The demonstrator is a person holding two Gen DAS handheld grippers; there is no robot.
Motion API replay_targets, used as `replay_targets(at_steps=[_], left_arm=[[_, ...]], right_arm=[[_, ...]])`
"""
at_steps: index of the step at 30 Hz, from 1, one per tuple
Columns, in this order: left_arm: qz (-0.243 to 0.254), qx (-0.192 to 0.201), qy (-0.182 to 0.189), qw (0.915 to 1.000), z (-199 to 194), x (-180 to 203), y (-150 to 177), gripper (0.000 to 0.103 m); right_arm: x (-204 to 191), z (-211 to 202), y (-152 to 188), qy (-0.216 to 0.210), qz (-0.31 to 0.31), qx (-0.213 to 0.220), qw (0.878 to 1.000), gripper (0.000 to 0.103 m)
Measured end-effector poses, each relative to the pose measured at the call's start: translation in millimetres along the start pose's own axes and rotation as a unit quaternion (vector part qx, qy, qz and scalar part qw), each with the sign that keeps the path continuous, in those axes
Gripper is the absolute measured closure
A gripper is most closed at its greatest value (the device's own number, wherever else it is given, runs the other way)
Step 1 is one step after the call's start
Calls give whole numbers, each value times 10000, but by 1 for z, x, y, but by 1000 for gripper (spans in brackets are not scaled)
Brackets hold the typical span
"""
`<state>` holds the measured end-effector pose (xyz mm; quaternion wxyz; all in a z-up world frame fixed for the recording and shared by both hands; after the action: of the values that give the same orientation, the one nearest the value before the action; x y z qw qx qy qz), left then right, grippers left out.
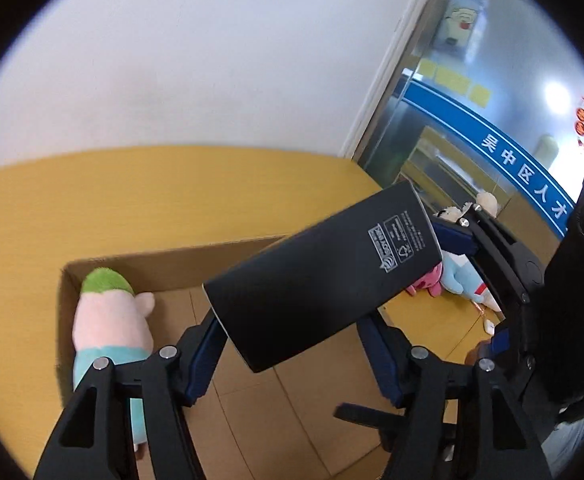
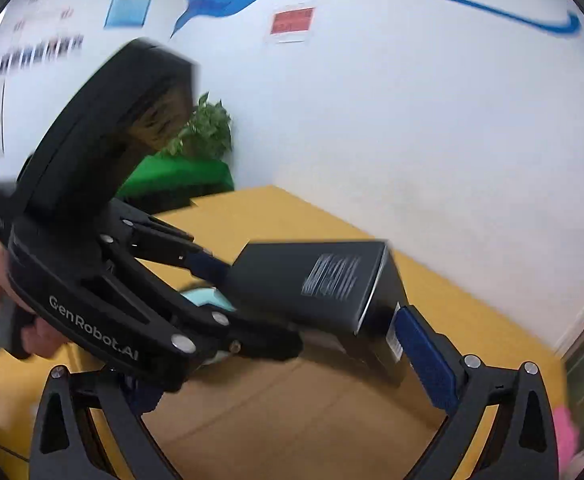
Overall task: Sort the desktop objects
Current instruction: 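Lift the black box with both tools and lower it into the cardboard box, then open both tools to release the black box and withdraw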
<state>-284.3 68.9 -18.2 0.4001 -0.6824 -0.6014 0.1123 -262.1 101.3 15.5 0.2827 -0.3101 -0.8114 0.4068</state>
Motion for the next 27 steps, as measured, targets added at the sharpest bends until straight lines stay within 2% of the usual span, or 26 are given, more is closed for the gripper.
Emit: replay_targets(at_steps=[3, 5, 9, 12, 14, 17, 23, 25, 27], left_arm=[[-258, -224, -127, 9993, 32, -29, 8, 45], [-482, -423, -72, 9979, 52, -41, 17, 45], [-551, -710, -225, 9957, 82, -55, 28, 45], [-621, -759, -297, 9947, 92, -62, 25, 45], [-634, -780, -399, 9941, 99, -68, 21, 45], [-641, -876, -586, 9924, 115, -76, 14, 45], [-731, -1231, -782, 9866, 142, -90, 21, 48], [-689, -1314, -883, 9850, 147, -90, 25, 50], [-668, -1377, -935, 9838, 149, -89, 27, 51]], right_arm=[[17, 50, 28, -417, 550, -498, 9964, 3], [24, 75, 50, -667, 919, -678, 9912, 3], [28, 109, 76, -685, 1101, -943, 9871, 3], [36, 129, 88, -857, 1450, -1091, 9797, 3], [31, 135, 92, -1001, 1739, -1138, 9730, 3], [45, 157, 102, -1216, 2269, -1272, 9579, 3], [55, 190, 134, -1488, 3175, -1669, 9215, 7], [52, 196, 144, -1525, 3269, -1819, 9148, 7], [49, 206, 150, -1469, 3245, -1906, 9148, 7]])
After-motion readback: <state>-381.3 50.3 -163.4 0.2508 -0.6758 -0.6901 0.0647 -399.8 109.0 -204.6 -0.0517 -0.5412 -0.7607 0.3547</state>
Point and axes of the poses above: each gripper's, at about its wrist camera, not at the fingertips, and z roughly the way its jaws point, x to its right, y to its underside, the point moved 8 cm from there along z, roughly the way its jaws point, and after that the axes turned 1 degree about -y, right-handed, at the moved point
